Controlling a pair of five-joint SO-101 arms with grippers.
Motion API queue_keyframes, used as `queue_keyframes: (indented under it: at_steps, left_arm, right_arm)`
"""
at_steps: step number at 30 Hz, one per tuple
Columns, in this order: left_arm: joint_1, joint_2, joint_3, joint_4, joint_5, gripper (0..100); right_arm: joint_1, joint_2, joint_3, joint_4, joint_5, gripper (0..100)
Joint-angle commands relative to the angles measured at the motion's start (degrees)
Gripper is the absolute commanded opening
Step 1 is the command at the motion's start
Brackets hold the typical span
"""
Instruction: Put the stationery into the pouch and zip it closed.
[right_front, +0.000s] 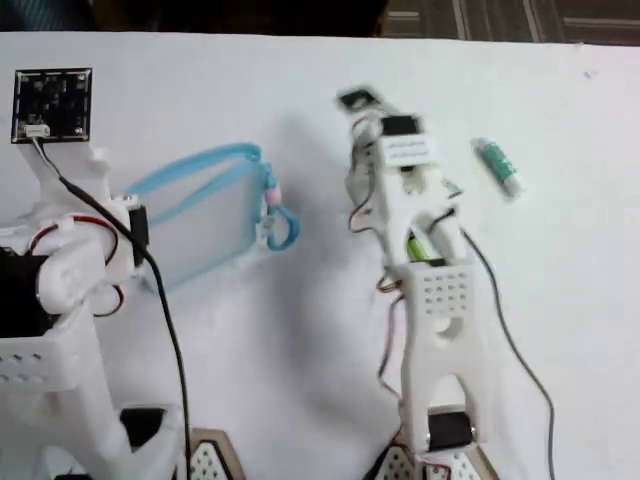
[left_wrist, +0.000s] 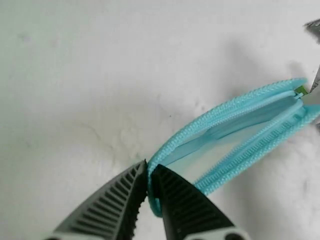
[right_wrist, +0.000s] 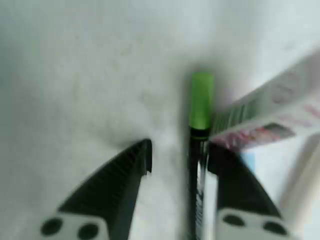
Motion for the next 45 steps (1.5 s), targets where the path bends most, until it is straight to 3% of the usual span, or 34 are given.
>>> queue_keyframes:
  at_steps: [1,6,11,19,29,34,39,45]
  left_arm:
    - [-0.4,-0.6,-0.1,-0.7,-0.5,2]
    - [-0.4,-0.6,-0.1,-0.7,-0.5,2]
    - [-0.4,-0.6,-0.2,-0.6,-0.5,2]
    - [-0.4,-0.6,-0.4,-0.5,-0.5,2]
    - [-0.5,-0.7,-0.4,-0.5,-0.5,2]
    - [-0.5,-0.7,-0.4,-0.5,-0.5,2]
    - [-0.5,-0.7,-0.5,-0.5,-0.5,2]
    - [-0.5,-0.7,-0.5,-0.5,-0.5,2]
  right_arm:
    - [-0.1,1.7,-1.4,1.8,4.3,21.2]
    - [0.6,3.2,-2.8,1.8,8.2,16.4]
    - [0.7,2.9,-7.6,2.4,8.3,0.9]
    - [0.7,2.0,-23.8,15.1,8.4,1.7]
    - [1.5,-5.7,-30.3,15.5,7.6,1.7]
    - [1.5,-16.9,-30.5,15.4,-2.1,1.7]
    - [1.9,-34.1,-29.3,15.6,-16.5,1.7]
    - [0.6,-60.4,-11.8,15.5,-13.5,1.7]
